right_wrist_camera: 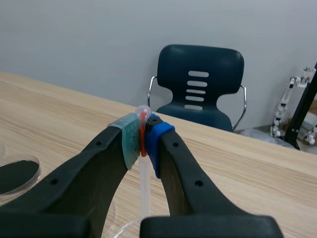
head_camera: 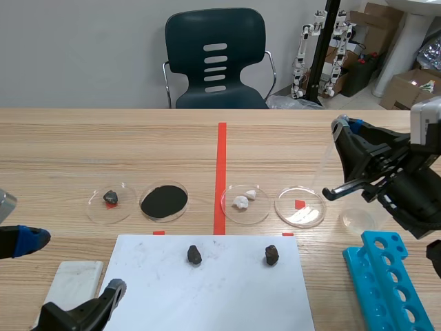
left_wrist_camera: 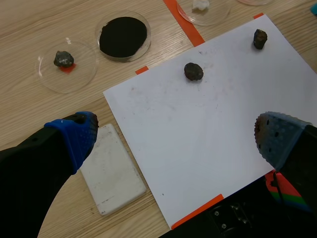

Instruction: Draw acid from the petri dish

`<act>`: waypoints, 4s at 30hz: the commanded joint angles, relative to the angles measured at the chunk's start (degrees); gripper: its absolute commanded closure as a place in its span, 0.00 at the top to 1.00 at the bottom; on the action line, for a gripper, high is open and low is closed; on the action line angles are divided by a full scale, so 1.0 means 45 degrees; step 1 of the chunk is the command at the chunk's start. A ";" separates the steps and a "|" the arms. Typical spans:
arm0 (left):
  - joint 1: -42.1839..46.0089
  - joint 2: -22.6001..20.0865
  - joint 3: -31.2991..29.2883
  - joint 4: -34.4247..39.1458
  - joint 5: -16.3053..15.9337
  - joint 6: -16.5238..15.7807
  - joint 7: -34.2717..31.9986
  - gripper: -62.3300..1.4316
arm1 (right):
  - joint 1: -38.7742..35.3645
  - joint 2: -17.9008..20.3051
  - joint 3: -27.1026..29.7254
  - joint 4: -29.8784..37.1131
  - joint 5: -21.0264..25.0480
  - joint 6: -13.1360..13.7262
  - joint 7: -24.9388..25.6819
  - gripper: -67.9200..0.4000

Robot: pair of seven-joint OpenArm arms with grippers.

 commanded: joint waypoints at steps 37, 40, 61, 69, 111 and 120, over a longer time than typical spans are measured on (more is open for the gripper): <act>0.0073 0.0063 0.0078 0.0102 -0.0083 -0.0005 -0.0209 1.00 | 0.1316 -0.0214 -0.0573 -0.3376 -0.1617 -0.0525 0.3036 0.02; 0.0073 0.0063 0.0078 0.0102 -0.0083 -0.0005 -0.0209 1.00 | 0.1302 -0.0214 -0.0573 -0.3449 -0.1617 -0.0525 0.3026 0.02; 0.0073 0.0063 0.0078 0.0102 -0.0083 -0.0005 -0.0209 1.00 | 0.1287 -0.0214 -0.0568 -0.3832 -0.1613 -0.0525 0.3079 0.02; 0.0073 0.0063 0.0078 0.0102 -0.0083 -0.0005 -0.0209 1.00 | 0.1287 -0.0214 -0.0568 -0.3832 -0.1617 -0.0525 0.3036 0.02; 0.0073 0.0063 0.0078 0.0102 -0.0083 -0.0005 -0.0209 1.00 | 0.1287 -0.0209 -0.0568 -0.3832 -0.1622 -0.0520 0.3031 0.08; 0.0073 0.0063 0.0078 0.0102 -0.0083 -0.0005 -0.0209 1.00 | 0.1287 -0.0209 -0.0568 -0.3832 -0.1622 -0.0520 0.3031 0.08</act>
